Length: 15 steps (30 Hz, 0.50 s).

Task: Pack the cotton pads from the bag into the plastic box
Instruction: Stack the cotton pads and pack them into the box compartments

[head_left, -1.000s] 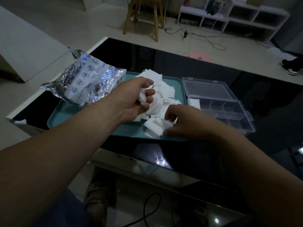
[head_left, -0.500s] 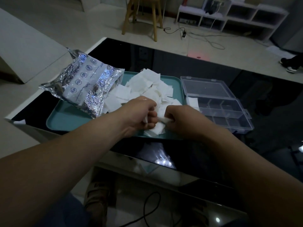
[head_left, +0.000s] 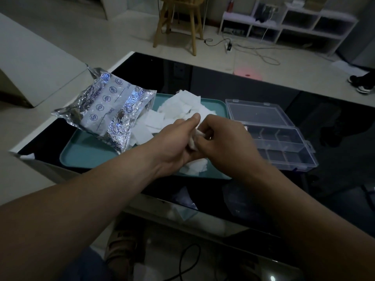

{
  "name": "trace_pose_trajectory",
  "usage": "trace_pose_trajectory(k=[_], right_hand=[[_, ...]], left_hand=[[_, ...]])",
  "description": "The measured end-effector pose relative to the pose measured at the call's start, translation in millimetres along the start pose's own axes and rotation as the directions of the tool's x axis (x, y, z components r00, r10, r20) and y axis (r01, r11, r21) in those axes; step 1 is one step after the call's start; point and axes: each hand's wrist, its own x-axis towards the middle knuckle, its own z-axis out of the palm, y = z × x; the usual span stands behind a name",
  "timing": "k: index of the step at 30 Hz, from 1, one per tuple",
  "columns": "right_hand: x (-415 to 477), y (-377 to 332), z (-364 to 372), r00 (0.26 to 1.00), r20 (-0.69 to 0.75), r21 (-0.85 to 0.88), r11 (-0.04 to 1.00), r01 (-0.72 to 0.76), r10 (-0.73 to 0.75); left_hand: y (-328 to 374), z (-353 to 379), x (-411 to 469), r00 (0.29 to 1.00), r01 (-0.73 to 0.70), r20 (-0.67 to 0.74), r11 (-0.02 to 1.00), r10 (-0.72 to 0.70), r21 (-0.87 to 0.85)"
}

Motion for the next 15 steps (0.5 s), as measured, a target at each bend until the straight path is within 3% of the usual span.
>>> trace_pose_trajectory(k=[3, 7, 10, 12, 15], right_hand=[[1.7, 0.5, -0.2, 0.993, 0.034, 0.105, 0.989, 0.107, -0.111], [5.5, 0.8, 0.0, 0.969, 0.111, 0.133, 0.969, 0.207, -0.222], [7.6, -4.0, 0.1, 0.963, 0.166, 0.242, 0.955, 0.171, -0.214], [13.3, -4.7, -3.9, 0.969, 0.171, 0.339, 0.934, 0.113, -0.18], [29.8, 1.5, -13.0, 0.994, 0.107, 0.458, 0.888, -0.051, 0.003]], left_hand=[[5.4, -6.8, 1.0, 1.0, -0.004, -0.023, 0.999, 0.004, 0.033], [12.1, -16.9, 2.9, 0.994, 0.1, 0.041, 0.995, -0.101, 0.027], [14.0, -15.9, -0.4, 0.984, 0.135, 0.12, 0.991, -0.132, -0.015], [20.7, -17.6, 0.1, 0.994, 0.106, 0.042, 0.992, -0.103, -0.07], [36.9, -32.2, 9.0, 0.99, -0.002, -0.138, 0.984, -0.023, -0.179]])
